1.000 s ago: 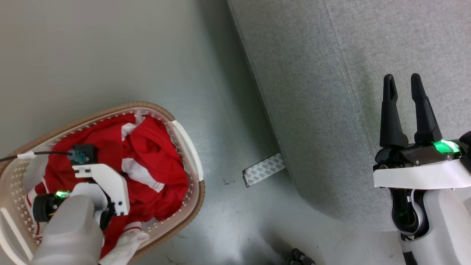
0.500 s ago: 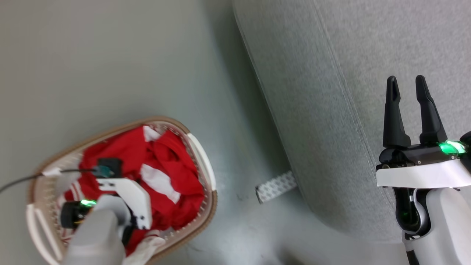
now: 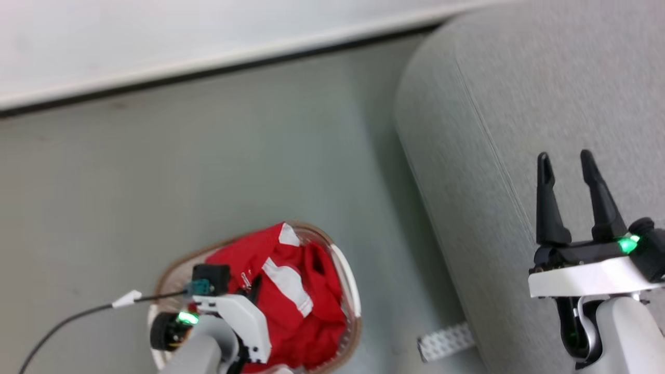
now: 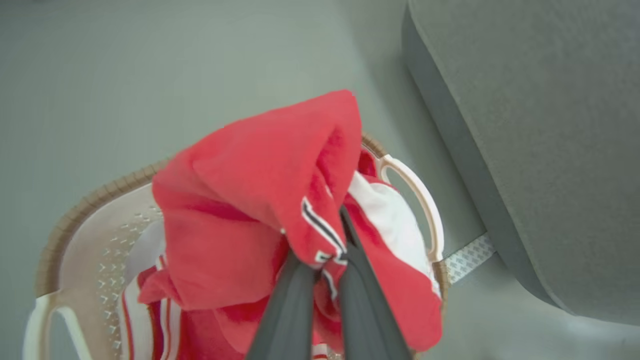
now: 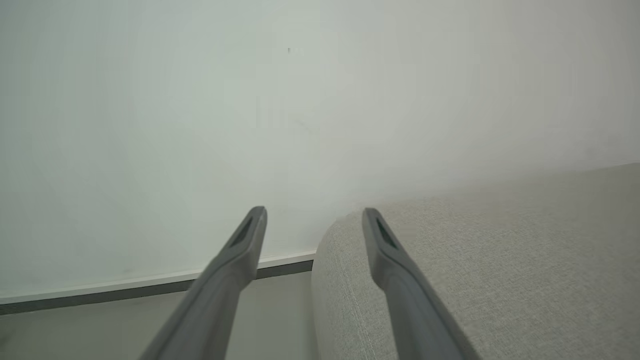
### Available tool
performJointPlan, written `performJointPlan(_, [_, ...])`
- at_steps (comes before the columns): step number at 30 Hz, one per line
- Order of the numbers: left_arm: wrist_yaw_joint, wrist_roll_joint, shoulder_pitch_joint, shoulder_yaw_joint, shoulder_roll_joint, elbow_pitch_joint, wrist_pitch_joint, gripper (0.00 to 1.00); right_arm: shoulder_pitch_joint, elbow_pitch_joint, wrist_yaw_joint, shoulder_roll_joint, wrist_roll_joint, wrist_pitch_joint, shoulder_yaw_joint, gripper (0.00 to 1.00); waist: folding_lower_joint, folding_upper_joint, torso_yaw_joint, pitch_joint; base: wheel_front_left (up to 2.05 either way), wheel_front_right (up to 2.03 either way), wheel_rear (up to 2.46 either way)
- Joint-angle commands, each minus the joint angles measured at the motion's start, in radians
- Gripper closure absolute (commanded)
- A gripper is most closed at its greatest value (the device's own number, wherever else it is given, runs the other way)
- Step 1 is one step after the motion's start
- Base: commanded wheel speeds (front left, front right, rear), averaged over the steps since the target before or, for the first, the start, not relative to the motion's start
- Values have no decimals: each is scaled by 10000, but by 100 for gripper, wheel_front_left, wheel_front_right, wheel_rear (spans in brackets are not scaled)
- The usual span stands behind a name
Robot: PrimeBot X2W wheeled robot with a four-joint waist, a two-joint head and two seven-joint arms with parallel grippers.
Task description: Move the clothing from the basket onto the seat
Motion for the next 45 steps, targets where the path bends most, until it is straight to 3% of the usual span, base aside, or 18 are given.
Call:
performJointPlan(1, [-22, -626, 421, -454, 6, -515, -147, 100, 222, 82, -21, -31, -153, 5, -22, 0, 1, 0, 995, -1239, 0, 0, 0])
performJointPlan(10, [-24, -1914, 1016, -1692, 78, -2398, -418, 100, 948, 299, -21, -81, -275, 5, -183, 0, 1, 0, 1982, -2611, 0, 0, 0])
performJointPlan(19, [-25, -2151, 1369, -1298, 407, -5287, -409, 100, 1473, 483, -21, -61, -174, 7, -3, 0, 1, 0, 2612, -3479, 0, 0, 0])
performJointPlan(33, [361, -1681, 1221, -885, 877, -8471, -243, 100, 1889, 666, -21, -25, -148, 7, 436, 0, 1, 0, 2797, -3952, 0, 0, 0])
performJointPlan(45, [662, -1789, 1395, -853, 1103, -9505, 175, 100, 1747, 672, -21, -14, 34, 7, 1045, 0, 1, 0, 2767, -3892, 0, 0, 0])
